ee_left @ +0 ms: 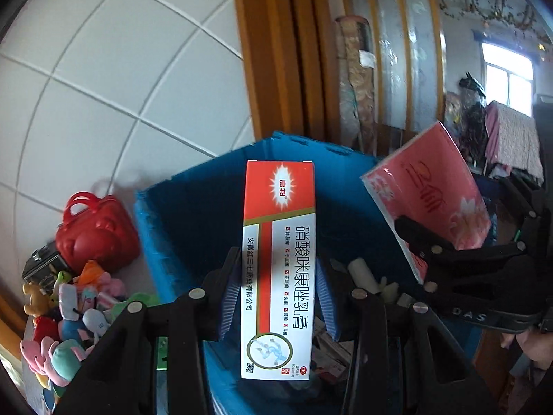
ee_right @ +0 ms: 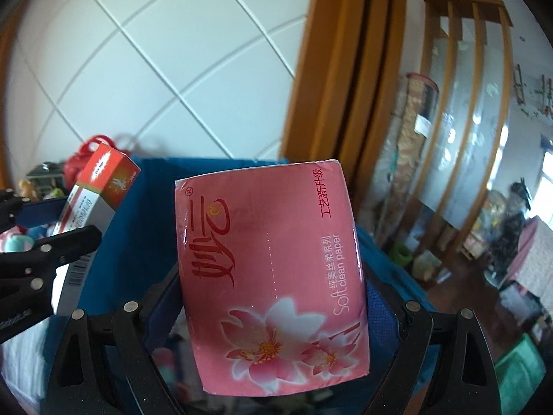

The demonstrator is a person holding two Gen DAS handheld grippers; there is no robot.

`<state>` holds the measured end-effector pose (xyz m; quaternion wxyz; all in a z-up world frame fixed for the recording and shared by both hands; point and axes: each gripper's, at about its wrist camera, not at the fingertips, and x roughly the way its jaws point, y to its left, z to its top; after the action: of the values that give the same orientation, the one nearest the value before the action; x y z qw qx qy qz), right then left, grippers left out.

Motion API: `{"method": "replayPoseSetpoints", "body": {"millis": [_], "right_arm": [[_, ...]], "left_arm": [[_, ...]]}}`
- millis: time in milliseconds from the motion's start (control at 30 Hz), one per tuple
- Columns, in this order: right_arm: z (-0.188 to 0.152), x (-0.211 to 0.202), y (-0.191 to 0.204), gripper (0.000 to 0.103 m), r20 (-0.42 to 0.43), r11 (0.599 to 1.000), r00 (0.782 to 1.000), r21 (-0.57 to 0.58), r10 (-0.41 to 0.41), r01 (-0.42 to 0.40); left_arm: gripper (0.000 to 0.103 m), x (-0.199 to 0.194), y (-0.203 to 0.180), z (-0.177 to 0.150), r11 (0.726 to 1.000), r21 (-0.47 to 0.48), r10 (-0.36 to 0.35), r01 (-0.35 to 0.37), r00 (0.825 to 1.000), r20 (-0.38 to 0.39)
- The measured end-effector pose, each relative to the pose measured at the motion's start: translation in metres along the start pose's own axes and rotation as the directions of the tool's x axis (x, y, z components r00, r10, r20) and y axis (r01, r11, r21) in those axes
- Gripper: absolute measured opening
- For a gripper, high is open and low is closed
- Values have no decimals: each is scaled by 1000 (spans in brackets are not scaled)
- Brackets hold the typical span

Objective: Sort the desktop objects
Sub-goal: 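Lift and carry the ointment box and tissue pack over the blue bin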

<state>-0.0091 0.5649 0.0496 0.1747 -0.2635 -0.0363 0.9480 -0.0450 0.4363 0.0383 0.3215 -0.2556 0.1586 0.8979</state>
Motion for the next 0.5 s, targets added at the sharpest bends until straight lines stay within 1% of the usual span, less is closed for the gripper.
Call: {"method": "replayPoseSetpoints", "body": {"millis": [100, 167, 267, 367, 500], "right_arm": [[-13, 12, -17, 92, -41, 1000, 999, 3, -11, 11], [-20, 20, -24, 92, -62, 1000, 998, -2, -11, 11], [-26, 30, -30, 92, -94, 1000, 996, -16, -11, 10], [-31, 36, -32, 92, -120, 999, 993, -43, -12, 7], [-31, 38, -34, 93, -139, 999, 990, -49, 4, -11]], "left_arm": [[41, 16, -21, 2, 1000, 27, -13, 15, 999, -53], [41, 23, -29, 3, 999, 33, -9, 11, 997, -77], [41, 27, -34, 6, 1000, 29, 5, -2, 994, -108], [41, 33, -38, 7, 999, 44, 19, -12, 989, -149], [41, 36, -40, 7, 999, 45, 34, -26, 983, -178]]}}
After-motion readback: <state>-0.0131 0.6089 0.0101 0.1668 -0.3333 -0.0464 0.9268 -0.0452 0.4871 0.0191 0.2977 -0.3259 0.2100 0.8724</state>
